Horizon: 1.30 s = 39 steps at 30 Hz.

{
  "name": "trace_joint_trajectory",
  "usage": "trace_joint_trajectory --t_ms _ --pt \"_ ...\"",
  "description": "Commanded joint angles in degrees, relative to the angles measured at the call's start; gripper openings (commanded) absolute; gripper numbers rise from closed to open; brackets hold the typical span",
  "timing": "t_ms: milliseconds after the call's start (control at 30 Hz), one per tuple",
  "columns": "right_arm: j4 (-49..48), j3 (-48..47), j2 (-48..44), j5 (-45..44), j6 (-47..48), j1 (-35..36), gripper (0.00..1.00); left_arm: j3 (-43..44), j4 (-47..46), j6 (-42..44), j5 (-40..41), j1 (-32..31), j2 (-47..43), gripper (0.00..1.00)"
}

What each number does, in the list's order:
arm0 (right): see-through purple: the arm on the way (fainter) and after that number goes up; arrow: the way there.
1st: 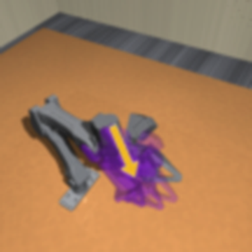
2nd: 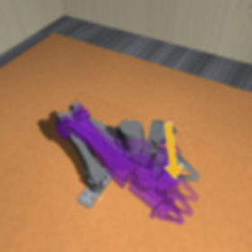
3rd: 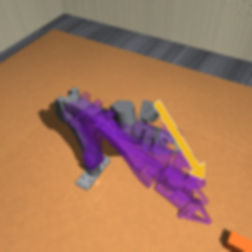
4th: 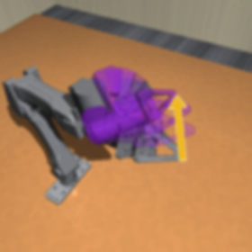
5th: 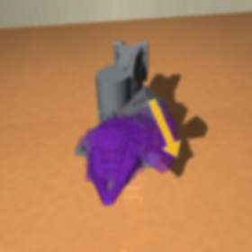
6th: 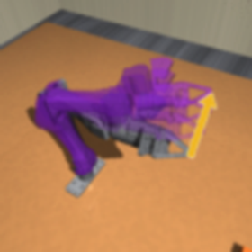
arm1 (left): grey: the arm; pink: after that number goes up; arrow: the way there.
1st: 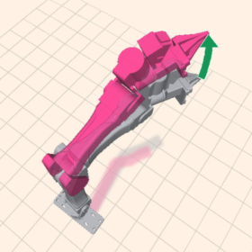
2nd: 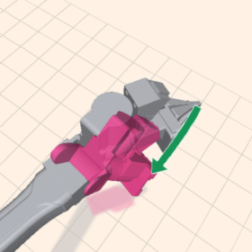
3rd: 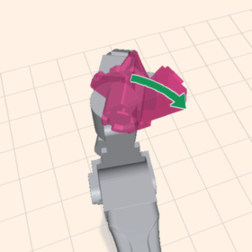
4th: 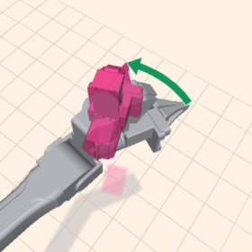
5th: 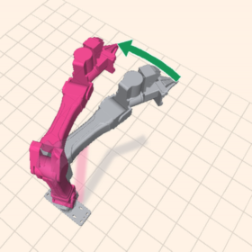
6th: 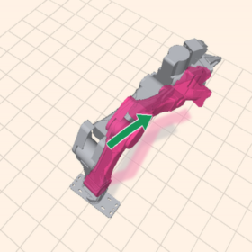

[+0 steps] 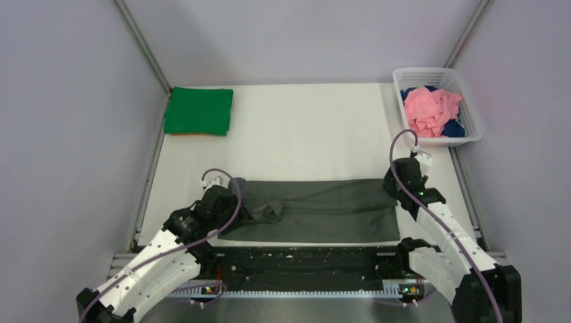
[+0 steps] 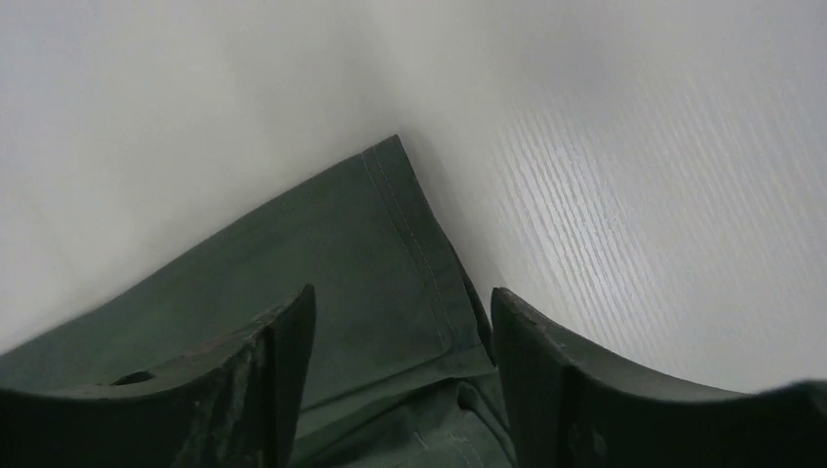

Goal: Fold and stack the t-shirts
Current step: Fold the other side of the tshirt into a rectangle

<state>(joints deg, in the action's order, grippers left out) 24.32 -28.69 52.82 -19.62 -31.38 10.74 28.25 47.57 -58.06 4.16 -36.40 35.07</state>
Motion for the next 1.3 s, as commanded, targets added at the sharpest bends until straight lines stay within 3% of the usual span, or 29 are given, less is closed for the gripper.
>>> trace_joint_trajectory --t_ms 0,33,67,233,333,433,567,700,1033,1267 --pt "5.53 -0.91 -7.12 -1.76 -4.10 0.28 0.71 1.93 2.14 1.00 -5.86 -0.31 -3.38 0.86" --pt "5.75 -1.38 -9.19 -1.36 -3.70 0.31 0.76 2.65 2.05 1.49 -6.36 -0.28 -4.11 0.97" --pt "5.82 -1.75 -10.61 -0.53 -3.30 0.26 0.82 3.48 1.68 2.14 -6.37 -0.32 -4.61 0.99" --pt "1.56 -2.85 -14.42 9.29 -0.32 0.32 0.93 5.73 -8.07 6.60 -5.24 -0.28 -0.50 0.99" --pt "-3.73 -1.45 -13.62 20.73 0.92 0.25 0.95 7.08 -17.51 9.36 -7.75 -0.29 8.76 0.99" --pt "-6.59 -0.30 -11.40 27.29 1.03 0.29 0.97 11.07 -21.17 11.90 -6.28 -0.17 20.22 0.99" --pt "-7.03 0.91 -10.07 28.71 1.08 0.32 0.97 16.42 -22.39 13.57 -4.90 -0.26 33.73 0.99" --pt "-6.89 1.60 -10.40 29.19 1.42 0.28 0.97 18.55 -23.60 14.46 -4.98 -0.25 41.48 0.99" --pt "-5.94 1.46 -11.51 28.32 2.55 0.25 0.97 15.28 -27.46 15.47 -14.53 -4.39 43.76 0.99" --pt "-5.28 1.77 -11.93 28.41 2.91 0.26 0.97 12.61 -22.47 12.77 -9.90 -9.98 37.47 0.99"
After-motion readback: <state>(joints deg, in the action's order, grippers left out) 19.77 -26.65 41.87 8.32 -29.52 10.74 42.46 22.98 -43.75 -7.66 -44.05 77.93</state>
